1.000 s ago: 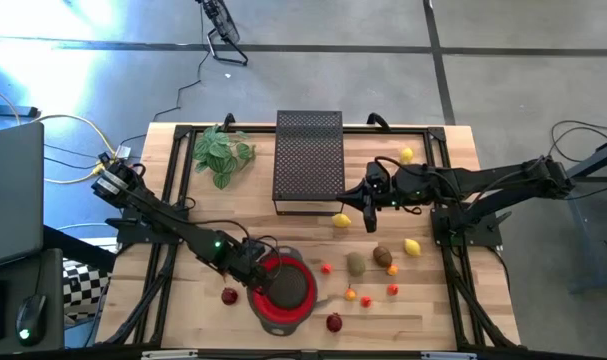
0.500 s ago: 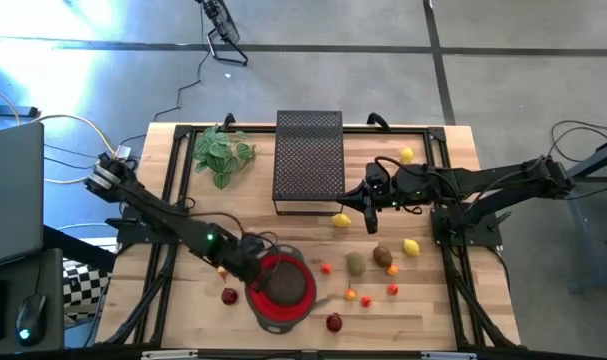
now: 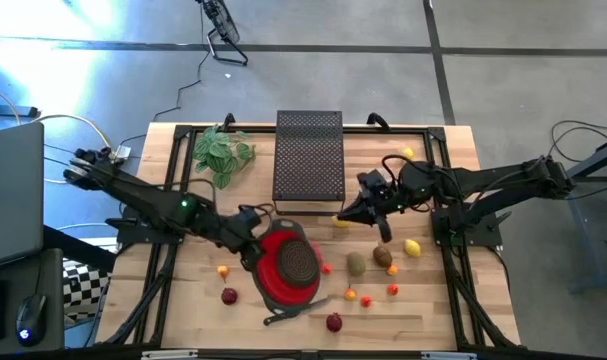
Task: Pick & Place Fruit
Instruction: Put the red strainer bowl on the shelf
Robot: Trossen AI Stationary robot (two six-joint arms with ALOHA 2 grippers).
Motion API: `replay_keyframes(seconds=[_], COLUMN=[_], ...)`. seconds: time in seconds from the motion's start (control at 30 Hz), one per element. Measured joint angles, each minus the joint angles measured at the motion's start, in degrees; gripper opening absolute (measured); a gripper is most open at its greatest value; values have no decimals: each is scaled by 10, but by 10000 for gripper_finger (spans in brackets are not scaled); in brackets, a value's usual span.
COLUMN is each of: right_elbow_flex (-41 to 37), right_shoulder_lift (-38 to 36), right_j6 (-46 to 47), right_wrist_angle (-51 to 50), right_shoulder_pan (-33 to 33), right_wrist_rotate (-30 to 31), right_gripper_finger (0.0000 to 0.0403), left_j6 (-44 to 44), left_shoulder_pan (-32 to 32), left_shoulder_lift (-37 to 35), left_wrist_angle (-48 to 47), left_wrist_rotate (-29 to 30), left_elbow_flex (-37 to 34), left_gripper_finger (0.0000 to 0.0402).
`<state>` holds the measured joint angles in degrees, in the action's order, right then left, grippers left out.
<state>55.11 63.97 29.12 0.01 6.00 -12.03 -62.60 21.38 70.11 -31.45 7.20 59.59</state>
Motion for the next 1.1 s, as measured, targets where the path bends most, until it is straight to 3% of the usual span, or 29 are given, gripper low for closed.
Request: replay_keyframes(seconds=[0.2,0.4,0.53,0.7,0.83,1.1], right_elbow_flex=[0,0,0,1,0,0], right_shoulder_lift=[-4,-28,-60,-95,-97,-70], right_j6=[12,7,-38,-85,-107,-111], right_wrist_angle=[74,127,121,92,73,78], right_shoulder_pan=[0,0,0,5,25,40], right_wrist_rotate=[-107,-134,-90,52,133,85], right_gripper_finger=[2,2,2,2,2,2], left_j6=[71,136,169,218,245,326], left_shoulder_pan=[-21,-43,-63,-77,-84,-88], left_shoulder_lift=[-34,-57,-78,-91,-91,-90], left_wrist_angle=[74,112,106,111,116,186], left_wrist_rotate=[0,31,116,242,305,381], left_elbow_flex=[0,0,0,0,0,0], left_gripper_finger=[10,7,7,7,7,7])
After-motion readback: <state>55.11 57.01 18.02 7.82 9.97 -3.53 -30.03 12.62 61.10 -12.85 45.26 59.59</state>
